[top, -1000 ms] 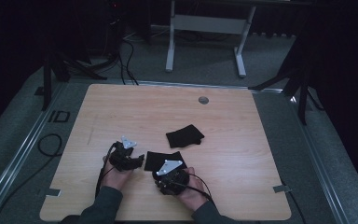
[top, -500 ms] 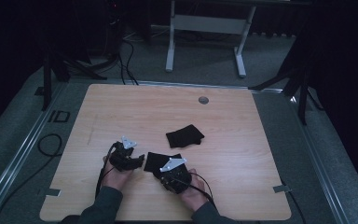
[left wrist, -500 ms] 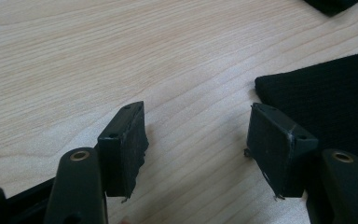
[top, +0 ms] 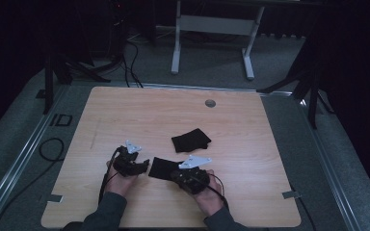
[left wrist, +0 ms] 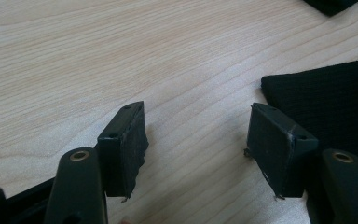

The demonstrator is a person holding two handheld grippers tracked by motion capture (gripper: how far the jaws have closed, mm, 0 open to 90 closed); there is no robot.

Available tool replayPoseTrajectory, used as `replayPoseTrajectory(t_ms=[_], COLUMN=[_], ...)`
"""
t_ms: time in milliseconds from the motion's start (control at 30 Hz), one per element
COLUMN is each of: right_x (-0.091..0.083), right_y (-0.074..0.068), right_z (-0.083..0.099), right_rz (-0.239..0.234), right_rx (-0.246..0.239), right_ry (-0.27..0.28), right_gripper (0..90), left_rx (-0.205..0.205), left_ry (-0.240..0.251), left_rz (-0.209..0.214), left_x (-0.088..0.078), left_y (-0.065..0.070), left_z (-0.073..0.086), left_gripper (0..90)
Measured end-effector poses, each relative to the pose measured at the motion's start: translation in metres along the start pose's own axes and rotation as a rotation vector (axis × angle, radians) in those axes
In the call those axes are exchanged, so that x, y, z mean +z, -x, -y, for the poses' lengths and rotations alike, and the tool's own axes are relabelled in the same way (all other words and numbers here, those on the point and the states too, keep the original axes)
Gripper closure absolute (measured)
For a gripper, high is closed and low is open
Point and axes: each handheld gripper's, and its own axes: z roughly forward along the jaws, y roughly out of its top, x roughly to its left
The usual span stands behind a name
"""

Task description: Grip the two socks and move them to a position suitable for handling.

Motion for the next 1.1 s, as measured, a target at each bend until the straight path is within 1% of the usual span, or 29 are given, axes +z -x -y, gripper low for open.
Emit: replayPoseTrajectory(t_ms=[33,67,133,167,200,233,300,333,367,400,433,500,600,700,767,900,1000,1100], right_x=[-0.004,-0.009,-0.015,-0.015,-0.019,-0.026,-0.032,-0.034,-0.034,-0.037,-0.041,-0.043,-0.046,-0.05,-0.054,-0.06,-0.062,-0.062], right_y=[0.005,0.011,0.022,0.022,0.027,0.039,0.047,0.05,0.05,0.053,0.059,0.064,0.071,0.076,0.08,0.086,0.09,0.091], right_z=[0.0,0.0,0.001,0.001,0.002,0.006,0.009,0.011,0.011,0.013,0.016,0.02,0.026,0.029,0.03,0.031,0.032,0.032], right_rz=[0.013,0.026,0.052,0.052,0.069,0.095,0.132,0.141,0.141,0.145,0.16,0.186,0.222,0.286,0.296,0.321,0.325,0.322], right_rx=[0.009,0.028,0.054,0.054,0.071,0.106,0.124,0.131,0.131,0.142,0.159,0.166,0.187,0.198,0.208,0.223,0.231,0.225], right_ry=[0.012,0.025,0.035,0.035,0.038,0.048,0.049,0.051,0.051,0.052,0.05,0.038,0.0,-0.017,-0.012,0.0,0.004,0.007], right_gripper=[83.6,83.6,83.5,83.5,83.4,83.1,82.6,82.5,82.5,82.2,81.8,80.7,77.0,72.0,68.8,65.9,65.0,64.7], left_rx=[0.0,0.001,0.001,0.001,0.001,0.001,0.004,0.004,0.004,0.006,0.006,0.006,0.007,0.007,0.007,0.007,0.007,0.007], left_ry=[0.0,-0.001,-0.001,-0.001,0.0,0.0,-0.002,-0.003,-0.003,-0.004,-0.004,-0.005,-0.005,-0.005,-0.006,-0.005,-0.005,-0.005], left_rz=[0.0,0.0,0.0,0.0,0.0,0.0,0.0,0.0,0.0,0.001,0.001,0.001,0.001,0.001,0.001,0.001,0.001,0.001], left_x=[0.0,0.0,0.0,0.0,0.0,0.0,0.0,0.0,0.0,0.0,0.0,0.0,0.0,0.0,0.0,0.0,0.0,0.0], left_y=[0.0,0.0,0.0,0.0,0.0,0.0,0.0,0.0,0.0,0.0,0.0,0.0,0.0,0.0,0.0,0.0,0.0,0.0], left_z=[0.0,0.0,0.0,0.0,0.0,0.0,0.0,0.0,0.0,0.0,0.0,0.0,0.0,0.0,0.0,0.0,0.0,0.0], left_gripper=[37.8,37.8,37.8,37.8,37.8,37.8,37.8,37.8,37.8,37.8,37.8,37.8,37.8,37.8,37.8,37.8,37.8,37.7])
